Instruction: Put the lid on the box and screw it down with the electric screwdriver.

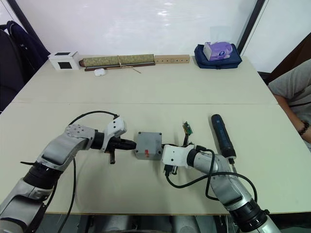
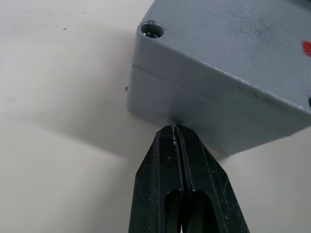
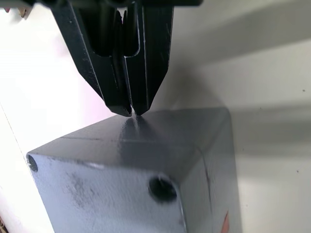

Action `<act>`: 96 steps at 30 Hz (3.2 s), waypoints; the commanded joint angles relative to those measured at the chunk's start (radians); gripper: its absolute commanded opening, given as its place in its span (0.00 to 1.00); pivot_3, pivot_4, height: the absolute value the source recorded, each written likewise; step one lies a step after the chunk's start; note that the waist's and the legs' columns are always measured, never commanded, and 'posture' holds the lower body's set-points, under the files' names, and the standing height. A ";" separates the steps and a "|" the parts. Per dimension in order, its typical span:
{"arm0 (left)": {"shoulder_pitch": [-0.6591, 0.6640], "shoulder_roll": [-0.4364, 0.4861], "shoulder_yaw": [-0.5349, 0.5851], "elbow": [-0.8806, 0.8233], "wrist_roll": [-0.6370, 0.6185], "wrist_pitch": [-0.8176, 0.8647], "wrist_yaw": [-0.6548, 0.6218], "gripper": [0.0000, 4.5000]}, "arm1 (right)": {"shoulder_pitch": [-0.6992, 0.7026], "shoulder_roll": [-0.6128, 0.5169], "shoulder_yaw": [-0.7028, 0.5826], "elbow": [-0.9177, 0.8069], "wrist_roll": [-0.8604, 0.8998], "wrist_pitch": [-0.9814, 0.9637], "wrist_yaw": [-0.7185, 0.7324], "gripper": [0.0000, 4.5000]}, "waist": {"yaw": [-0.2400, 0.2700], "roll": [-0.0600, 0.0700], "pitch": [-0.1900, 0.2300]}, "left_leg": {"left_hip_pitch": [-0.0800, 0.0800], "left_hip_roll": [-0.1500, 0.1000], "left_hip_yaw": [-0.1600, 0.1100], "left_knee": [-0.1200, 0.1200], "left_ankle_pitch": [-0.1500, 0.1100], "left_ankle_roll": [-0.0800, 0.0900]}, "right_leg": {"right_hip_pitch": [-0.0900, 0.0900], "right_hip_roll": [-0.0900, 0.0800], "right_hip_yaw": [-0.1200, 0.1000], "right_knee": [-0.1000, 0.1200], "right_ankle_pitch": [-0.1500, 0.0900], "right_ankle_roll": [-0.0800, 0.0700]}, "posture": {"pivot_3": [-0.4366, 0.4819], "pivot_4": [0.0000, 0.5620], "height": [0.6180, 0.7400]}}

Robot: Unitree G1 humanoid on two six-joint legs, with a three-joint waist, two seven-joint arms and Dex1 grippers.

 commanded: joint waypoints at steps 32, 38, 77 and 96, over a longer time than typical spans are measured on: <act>-0.259 0.115 0.132 -0.083 -0.238 0.060 -0.142 0.00 | 0.144 0.214 -0.645 -0.488 0.561 0.768 -0.021 0.12 | 0.000 0.003 0.001 | -0.002 0.002 -0.004 0.001 0.000 0.000 | 0.000 -0.001 -0.003 0.001 0.000 0.000 | 0.48 0.27 1.00; -0.246 0.122 0.068 -0.135 -0.222 0.023 -0.170 0.00 | 0.210 0.185 -0.656 -0.539 0.617 0.847 -0.077 0.66 | -0.007 0.005 0.003 | 0.000 0.001 -0.001 0.000 0.000 0.000 | -0.001 0.002 0.000 0.002 0.000 0.000 | 0.48 0.27 1.00; -0.201 0.108 0.019 -0.072 -0.132 -0.112 -0.151 0.00 | 0.325 0.122 -0.459 -0.389 0.598 0.631 -0.260 0.01 | -0.002 0.005 0.003 | -0.001 0.001 0.000 0.000 0.000 0.000 | -0.001 0.001 0.000 0.001 0.000 0.000 | 0.48 0.27 1.00; -0.198 0.115 0.099 0.011 -0.161 -0.072 -0.099 0.00 | 0.094 0.071 -0.475 -0.550 0.703 0.755 -0.288 0.01 | -0.005 0.005 0.003 | -0.001 0.001 0.000 0.000 0.000 0.000 | -0.002 0.002 0.000 0.001 0.000 0.000 | 0.48 0.27 1.00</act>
